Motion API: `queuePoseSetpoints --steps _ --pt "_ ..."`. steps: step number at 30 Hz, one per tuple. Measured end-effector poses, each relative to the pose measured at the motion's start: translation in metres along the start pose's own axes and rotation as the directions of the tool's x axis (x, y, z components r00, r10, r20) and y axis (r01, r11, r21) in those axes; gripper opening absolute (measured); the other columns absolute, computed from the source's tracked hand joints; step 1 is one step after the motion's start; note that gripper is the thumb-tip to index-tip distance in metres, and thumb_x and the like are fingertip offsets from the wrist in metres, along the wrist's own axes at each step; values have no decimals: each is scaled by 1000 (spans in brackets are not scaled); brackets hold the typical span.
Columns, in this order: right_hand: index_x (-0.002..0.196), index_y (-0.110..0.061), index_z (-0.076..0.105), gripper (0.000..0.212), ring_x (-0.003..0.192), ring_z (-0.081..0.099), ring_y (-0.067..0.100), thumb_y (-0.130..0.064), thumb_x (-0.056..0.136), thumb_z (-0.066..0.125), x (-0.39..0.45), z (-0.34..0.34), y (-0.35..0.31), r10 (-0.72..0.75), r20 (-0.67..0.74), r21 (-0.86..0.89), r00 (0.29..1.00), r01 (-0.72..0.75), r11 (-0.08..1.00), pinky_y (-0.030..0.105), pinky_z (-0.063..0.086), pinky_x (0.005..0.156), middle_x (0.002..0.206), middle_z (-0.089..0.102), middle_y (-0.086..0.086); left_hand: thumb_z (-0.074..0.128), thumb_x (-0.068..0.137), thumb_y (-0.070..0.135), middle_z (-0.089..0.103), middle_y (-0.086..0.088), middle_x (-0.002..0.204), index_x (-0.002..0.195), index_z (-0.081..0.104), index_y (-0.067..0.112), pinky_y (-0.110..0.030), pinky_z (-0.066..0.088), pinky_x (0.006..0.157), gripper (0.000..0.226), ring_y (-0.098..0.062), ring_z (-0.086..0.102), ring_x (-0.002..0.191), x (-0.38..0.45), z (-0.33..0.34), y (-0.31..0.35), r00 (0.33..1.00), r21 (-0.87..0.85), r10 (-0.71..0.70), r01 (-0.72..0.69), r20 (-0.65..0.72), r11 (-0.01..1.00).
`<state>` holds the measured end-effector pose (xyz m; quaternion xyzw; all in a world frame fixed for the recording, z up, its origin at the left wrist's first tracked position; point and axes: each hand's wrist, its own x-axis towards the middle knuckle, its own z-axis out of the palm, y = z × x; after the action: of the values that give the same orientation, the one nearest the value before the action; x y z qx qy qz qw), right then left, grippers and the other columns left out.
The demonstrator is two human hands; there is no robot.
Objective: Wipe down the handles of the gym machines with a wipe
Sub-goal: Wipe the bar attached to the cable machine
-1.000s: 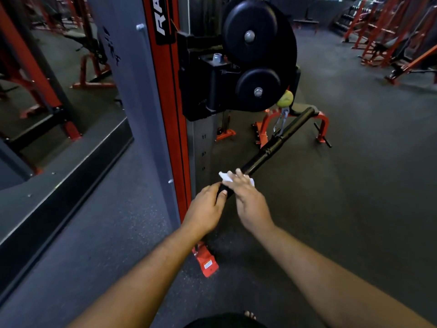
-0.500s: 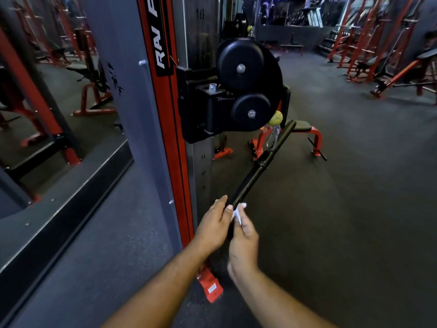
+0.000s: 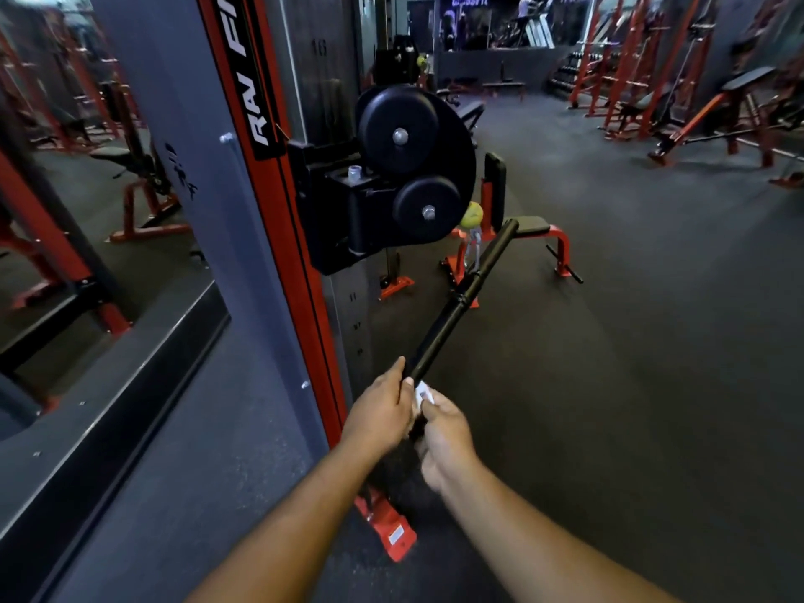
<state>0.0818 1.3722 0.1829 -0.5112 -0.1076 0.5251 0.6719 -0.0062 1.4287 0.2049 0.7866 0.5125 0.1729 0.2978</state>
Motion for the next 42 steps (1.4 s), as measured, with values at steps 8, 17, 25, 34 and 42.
queuePoseSetpoints --steps 8,17,25,34,42 --pt "108 -26 75 23 83 69 21 -17 101 54 64 -72 -61 -280 75 -391 957 286 875 42 56 79 90 75 1 44 107 44 24 1 170 164 22 26 -47 25 126 63 -20 22 156 8 7 40 984 340 139 -93 -114 936" --pt "96 -34 72 22 90 65 -3 -16 97 60 130 -180 -151 -434 243 -735 868 456 501 26 51 78 96 72 -17 50 103 51 22 2 170 161 29 27 -41 11 129 66 -16 11 159 72 95 143 951 386 305 -260 -58 885" --pt "103 -33 70 20 94 69 21 -23 95 54 203 -248 -221 -337 282 -908 898 363 207 34 53 77 99 74 -5 53 100 58 29 -2 168 161 31 25 -45 30 124 73 -21 28 154 152 173 186 997 360 22 -48 76 932" --pt "101 -26 71 18 96 69 25 -37 98 58 299 -281 -275 -263 355 -932 897 363 -22 33 52 77 99 74 0 53 99 61 23 0 170 162 24 29 -44 31 122 77 -23 27 154 240 228 214 974 364 -122 44 193 930" --pt "86 -24 61 34 86 68 22 -55 97 54 393 -308 -315 -293 300 -952 908 266 -151 31 50 69 89 70 -3 50 101 60 26 1 169 162 27 24 -40 35 118 75 -23 32 152 349 283 241 959 337 -31 -67 280 939"
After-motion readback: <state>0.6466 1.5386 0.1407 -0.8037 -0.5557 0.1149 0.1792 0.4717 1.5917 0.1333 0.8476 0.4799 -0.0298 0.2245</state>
